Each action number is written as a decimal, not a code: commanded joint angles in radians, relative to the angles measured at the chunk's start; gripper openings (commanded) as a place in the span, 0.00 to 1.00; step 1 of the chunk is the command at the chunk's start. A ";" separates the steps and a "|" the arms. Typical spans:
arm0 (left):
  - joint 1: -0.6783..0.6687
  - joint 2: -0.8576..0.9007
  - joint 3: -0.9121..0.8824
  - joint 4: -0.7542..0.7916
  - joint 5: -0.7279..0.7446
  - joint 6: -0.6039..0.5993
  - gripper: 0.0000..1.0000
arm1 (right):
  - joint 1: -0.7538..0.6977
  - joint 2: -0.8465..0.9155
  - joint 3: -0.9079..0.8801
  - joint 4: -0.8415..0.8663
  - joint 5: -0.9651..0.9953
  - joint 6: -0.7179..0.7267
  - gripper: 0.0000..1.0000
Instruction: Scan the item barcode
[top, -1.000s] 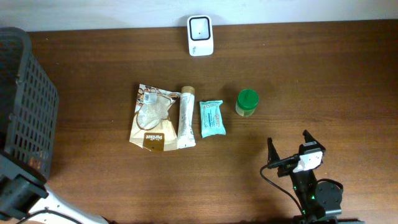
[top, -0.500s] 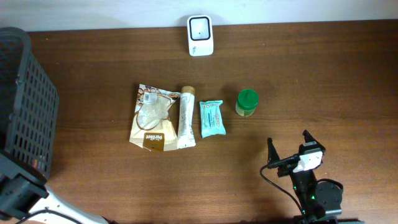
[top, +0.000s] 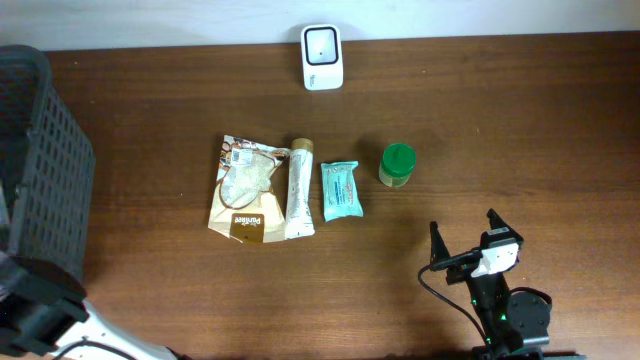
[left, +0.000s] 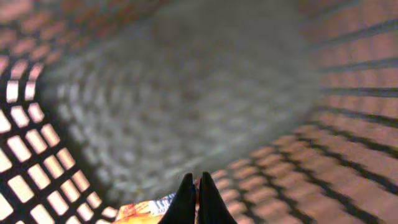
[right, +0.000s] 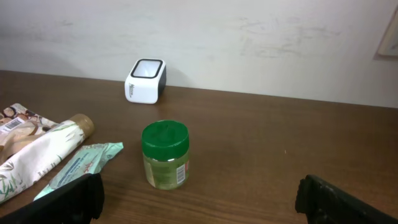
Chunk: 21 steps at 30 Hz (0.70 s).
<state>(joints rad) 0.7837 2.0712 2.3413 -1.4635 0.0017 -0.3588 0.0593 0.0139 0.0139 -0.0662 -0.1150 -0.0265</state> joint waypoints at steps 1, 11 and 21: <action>-0.100 -0.117 0.100 -0.004 0.093 -0.003 0.00 | -0.002 -0.005 -0.008 0.000 -0.006 0.004 0.98; -0.694 -0.219 0.088 -0.006 0.079 0.017 0.00 | -0.002 -0.005 -0.008 0.000 -0.006 0.004 0.98; -1.133 -0.064 -0.164 0.245 0.080 -0.140 0.00 | -0.002 -0.005 -0.008 0.000 -0.005 0.004 0.98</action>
<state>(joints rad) -0.2642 1.9285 2.2581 -1.2732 0.0792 -0.3904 0.0593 0.0139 0.0139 -0.0662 -0.1150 -0.0265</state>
